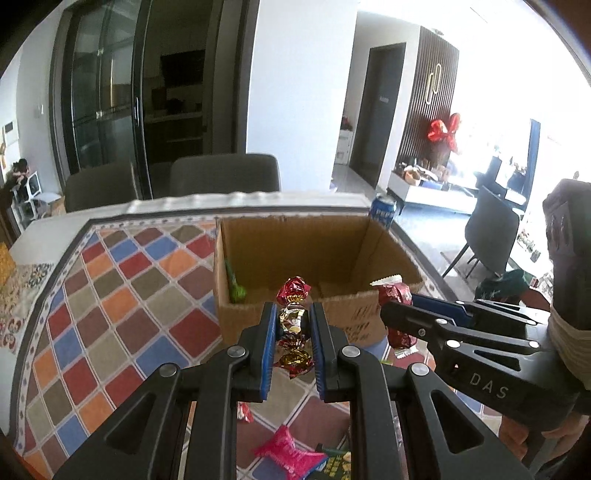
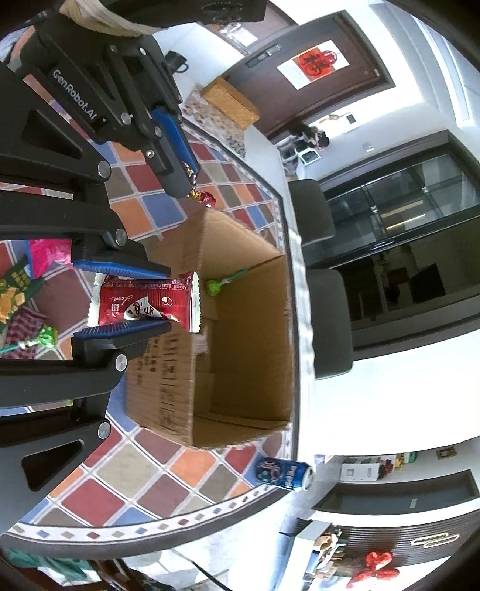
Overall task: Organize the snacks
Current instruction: 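Carry the red candy bar and gold candy string into the box and open both tools, then move both tools back toward the remaining snacks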
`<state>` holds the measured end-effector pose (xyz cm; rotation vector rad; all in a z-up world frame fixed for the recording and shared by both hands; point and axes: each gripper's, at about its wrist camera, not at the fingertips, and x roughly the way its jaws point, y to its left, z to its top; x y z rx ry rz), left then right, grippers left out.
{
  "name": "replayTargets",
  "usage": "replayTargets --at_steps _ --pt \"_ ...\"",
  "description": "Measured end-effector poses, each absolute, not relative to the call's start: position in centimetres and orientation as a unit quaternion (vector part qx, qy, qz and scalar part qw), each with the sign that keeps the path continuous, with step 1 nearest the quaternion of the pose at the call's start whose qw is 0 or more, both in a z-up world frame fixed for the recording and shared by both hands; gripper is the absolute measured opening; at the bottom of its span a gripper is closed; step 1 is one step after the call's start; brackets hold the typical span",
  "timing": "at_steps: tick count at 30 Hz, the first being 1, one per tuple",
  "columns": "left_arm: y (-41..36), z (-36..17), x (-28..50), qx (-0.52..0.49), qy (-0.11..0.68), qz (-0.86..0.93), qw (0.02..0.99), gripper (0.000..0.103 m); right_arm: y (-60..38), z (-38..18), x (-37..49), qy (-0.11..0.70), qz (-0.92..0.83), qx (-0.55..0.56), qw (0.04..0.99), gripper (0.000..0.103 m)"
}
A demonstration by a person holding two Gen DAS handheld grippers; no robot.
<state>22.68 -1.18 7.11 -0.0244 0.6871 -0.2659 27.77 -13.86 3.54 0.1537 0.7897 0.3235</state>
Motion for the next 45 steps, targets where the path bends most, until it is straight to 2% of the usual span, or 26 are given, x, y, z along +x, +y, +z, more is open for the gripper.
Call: replayTargets --at_steps 10,29,31,32,34,41,45 --pt "-1.7 9.8 25.5 0.0 0.313 -0.124 0.942 0.019 -14.6 6.0 30.1 0.363 0.149 0.064 0.918 0.023" --pt "-2.4 7.6 33.1 0.016 0.384 -0.098 0.918 0.019 -14.5 5.2 36.6 0.4 0.112 0.027 0.909 0.024" --pt "-2.4 7.4 33.2 0.02 0.387 -0.087 0.918 0.025 -14.6 4.9 36.8 0.402 0.107 0.025 0.909 0.028" --pt "-2.2 7.3 33.2 0.02 0.387 -0.084 0.918 0.03 -14.7 4.8 36.9 0.405 0.101 0.024 0.909 0.037" --pt "-2.1 7.2 33.0 0.02 0.388 -0.082 0.918 0.031 -14.7 4.9 36.7 0.403 0.093 0.02 0.91 0.041" --pt "-2.0 8.0 30.9 0.023 0.377 -0.085 0.922 0.035 -14.5 5.4 34.6 0.394 0.096 0.003 0.914 0.041" --pt "-1.8 8.7 28.7 0.015 0.361 -0.088 0.928 0.041 -14.5 6.0 33.2 0.385 0.105 0.007 0.917 0.041"
